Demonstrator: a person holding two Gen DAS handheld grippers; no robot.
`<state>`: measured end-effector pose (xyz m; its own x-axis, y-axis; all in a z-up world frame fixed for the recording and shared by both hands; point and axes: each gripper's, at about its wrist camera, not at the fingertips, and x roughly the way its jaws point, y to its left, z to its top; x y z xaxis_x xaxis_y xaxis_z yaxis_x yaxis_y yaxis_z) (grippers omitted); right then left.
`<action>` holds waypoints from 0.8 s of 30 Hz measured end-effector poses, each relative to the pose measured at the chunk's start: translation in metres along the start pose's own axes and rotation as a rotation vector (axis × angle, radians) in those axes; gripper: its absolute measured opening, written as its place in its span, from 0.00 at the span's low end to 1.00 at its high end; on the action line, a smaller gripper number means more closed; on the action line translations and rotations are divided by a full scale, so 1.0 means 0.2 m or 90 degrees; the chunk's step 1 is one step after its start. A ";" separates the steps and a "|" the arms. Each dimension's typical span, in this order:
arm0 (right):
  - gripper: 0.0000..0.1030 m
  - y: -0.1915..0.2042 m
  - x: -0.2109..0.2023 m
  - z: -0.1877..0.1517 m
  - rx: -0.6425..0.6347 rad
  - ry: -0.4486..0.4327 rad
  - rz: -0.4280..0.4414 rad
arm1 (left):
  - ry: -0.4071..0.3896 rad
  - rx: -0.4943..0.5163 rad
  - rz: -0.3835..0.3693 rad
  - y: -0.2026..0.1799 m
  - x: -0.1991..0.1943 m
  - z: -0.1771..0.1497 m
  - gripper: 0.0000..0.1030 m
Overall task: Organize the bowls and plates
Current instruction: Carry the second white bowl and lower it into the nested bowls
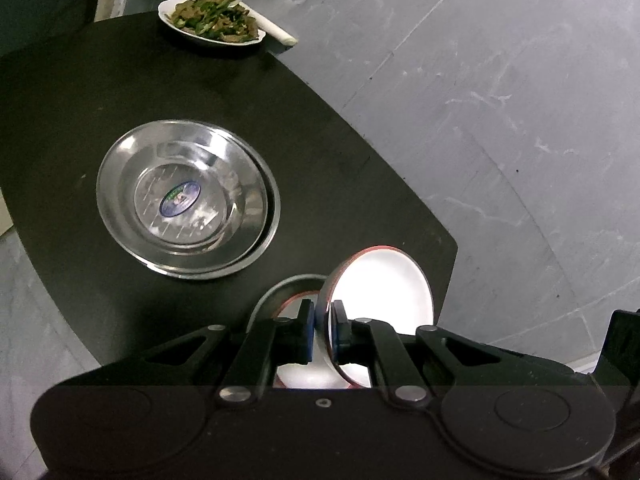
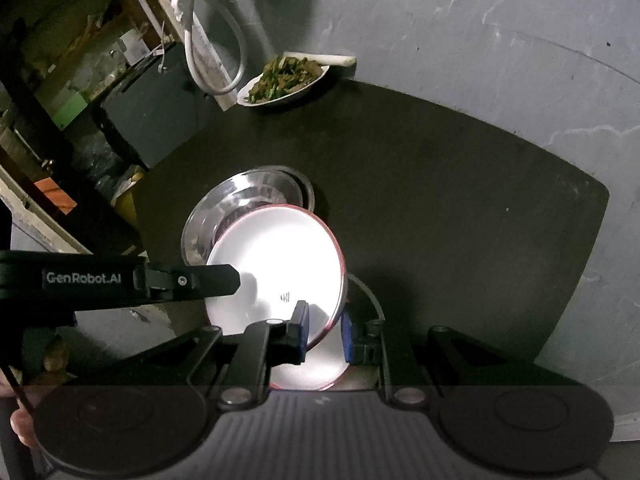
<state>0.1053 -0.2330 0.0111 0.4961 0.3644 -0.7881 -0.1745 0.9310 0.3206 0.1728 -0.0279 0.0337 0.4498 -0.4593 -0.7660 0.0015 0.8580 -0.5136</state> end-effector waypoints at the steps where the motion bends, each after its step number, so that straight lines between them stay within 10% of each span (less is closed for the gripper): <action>1: 0.18 0.00 0.00 -0.01 0.000 0.001 0.001 | 0.002 -0.001 0.001 0.00 0.00 -0.01 0.07; 24: 0.18 -0.03 0.01 -0.12 0.021 0.013 0.018 | 0.033 0.018 0.035 -0.01 0.04 -0.06 0.07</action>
<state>0.0867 -0.2377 -0.0043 0.4745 0.3913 -0.7885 -0.1598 0.9192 0.3600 0.1654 -0.0374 0.0237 0.4025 -0.4224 -0.8121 0.0034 0.8879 -0.4601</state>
